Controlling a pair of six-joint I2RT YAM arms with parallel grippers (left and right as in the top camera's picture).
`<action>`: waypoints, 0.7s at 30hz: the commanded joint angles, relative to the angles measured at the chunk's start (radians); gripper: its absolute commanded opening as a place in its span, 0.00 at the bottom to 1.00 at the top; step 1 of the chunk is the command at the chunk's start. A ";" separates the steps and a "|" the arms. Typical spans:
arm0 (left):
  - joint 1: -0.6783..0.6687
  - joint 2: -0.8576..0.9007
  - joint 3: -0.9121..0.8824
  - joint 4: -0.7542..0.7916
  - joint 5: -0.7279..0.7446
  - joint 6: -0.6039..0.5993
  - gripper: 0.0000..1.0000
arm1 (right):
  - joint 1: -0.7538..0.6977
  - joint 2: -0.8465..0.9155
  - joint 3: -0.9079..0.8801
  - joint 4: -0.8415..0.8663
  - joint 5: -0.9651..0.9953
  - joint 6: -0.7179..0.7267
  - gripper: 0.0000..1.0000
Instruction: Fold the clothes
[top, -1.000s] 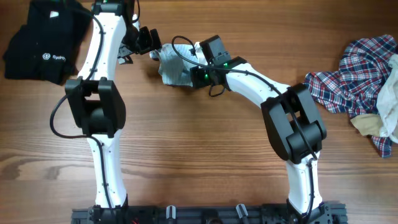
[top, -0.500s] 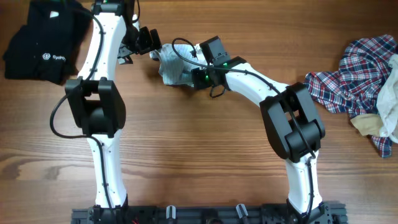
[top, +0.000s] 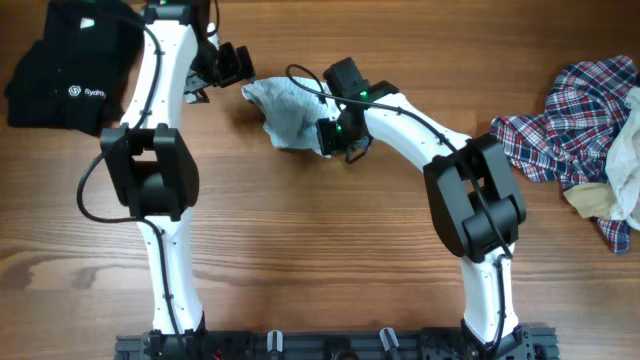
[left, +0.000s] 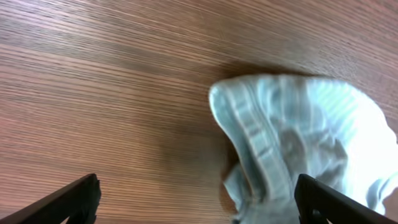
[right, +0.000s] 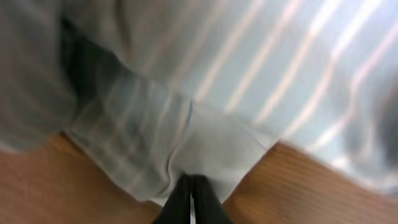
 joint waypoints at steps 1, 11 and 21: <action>0.032 0.011 -0.002 -0.001 -0.009 0.020 1.00 | -0.029 0.074 -0.068 -0.134 0.085 0.095 0.04; 0.057 0.011 -0.002 -0.001 -0.009 0.021 1.00 | -0.204 0.005 -0.068 -0.356 0.218 0.263 0.04; -0.026 -0.026 -0.002 -0.109 0.414 0.277 0.99 | -0.260 -0.104 -0.068 -0.355 0.272 0.237 0.04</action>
